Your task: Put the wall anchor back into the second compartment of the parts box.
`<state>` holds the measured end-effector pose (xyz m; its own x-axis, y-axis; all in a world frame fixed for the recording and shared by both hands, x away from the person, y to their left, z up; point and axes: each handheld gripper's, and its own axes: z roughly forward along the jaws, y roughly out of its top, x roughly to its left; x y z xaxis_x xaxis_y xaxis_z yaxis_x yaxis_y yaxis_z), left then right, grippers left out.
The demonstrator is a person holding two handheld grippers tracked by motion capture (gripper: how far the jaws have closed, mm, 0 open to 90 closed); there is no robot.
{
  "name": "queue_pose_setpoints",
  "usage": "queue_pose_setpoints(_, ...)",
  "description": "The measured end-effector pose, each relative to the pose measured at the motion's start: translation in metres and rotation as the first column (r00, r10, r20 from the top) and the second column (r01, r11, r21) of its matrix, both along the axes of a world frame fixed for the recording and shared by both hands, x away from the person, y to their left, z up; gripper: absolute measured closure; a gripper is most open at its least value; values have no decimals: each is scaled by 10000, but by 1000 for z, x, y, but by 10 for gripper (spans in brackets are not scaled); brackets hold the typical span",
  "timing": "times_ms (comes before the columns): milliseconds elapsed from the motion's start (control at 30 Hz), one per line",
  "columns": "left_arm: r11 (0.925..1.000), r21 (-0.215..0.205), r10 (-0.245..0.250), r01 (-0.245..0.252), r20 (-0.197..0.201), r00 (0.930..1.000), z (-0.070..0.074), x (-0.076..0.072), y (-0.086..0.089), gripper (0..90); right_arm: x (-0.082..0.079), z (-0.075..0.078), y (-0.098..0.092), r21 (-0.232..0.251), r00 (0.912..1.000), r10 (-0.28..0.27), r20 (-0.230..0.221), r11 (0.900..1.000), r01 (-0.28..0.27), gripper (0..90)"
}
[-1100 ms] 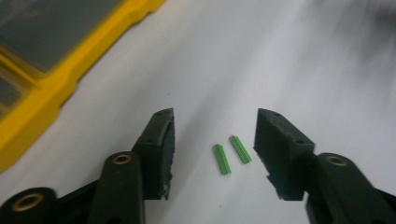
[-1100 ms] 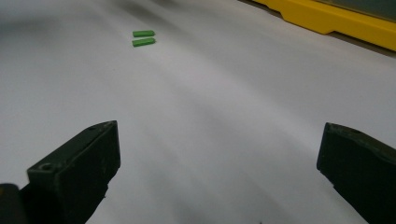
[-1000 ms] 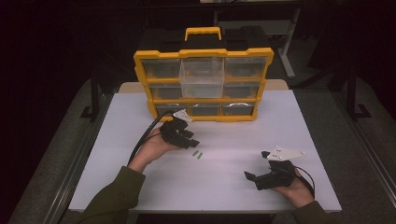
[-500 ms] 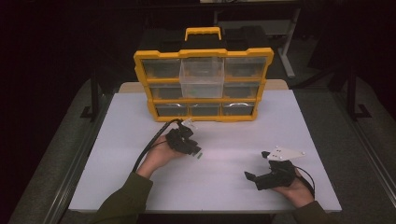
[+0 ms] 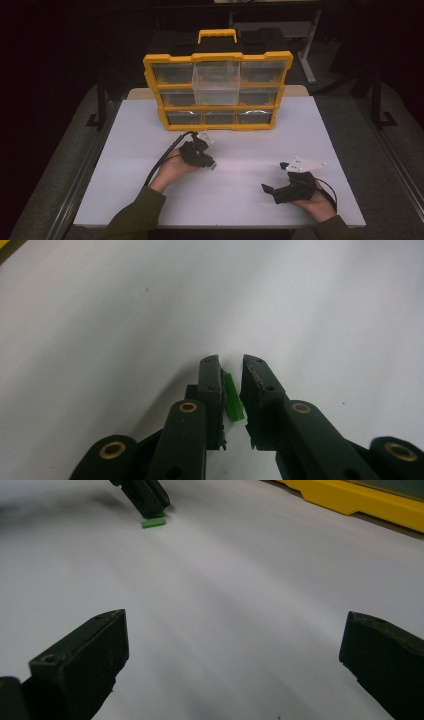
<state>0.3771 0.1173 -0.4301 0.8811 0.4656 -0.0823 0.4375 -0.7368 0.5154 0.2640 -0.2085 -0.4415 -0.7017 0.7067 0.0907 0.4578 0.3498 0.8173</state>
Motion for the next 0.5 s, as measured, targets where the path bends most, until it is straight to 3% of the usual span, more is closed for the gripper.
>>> queue_pose_setpoints(500, 9999, -116, 20, -18, 185, 9998, -2, 0, 0, 839, 1, 0, 0, -11, 10000, 13, 21, 10000, -13, 0)
